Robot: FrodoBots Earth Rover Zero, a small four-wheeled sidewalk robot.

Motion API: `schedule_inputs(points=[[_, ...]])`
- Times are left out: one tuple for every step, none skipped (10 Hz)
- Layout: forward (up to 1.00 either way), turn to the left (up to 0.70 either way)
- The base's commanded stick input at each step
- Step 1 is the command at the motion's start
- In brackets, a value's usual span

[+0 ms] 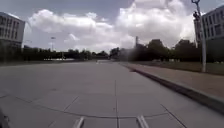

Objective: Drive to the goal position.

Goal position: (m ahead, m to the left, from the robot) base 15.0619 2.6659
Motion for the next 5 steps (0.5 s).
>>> schedule_inputs(points=[[0.70, 0.00], [0.70, 0.00], [0.70, 0.00], [0.70, 0.00], [0.70, 0.00]])
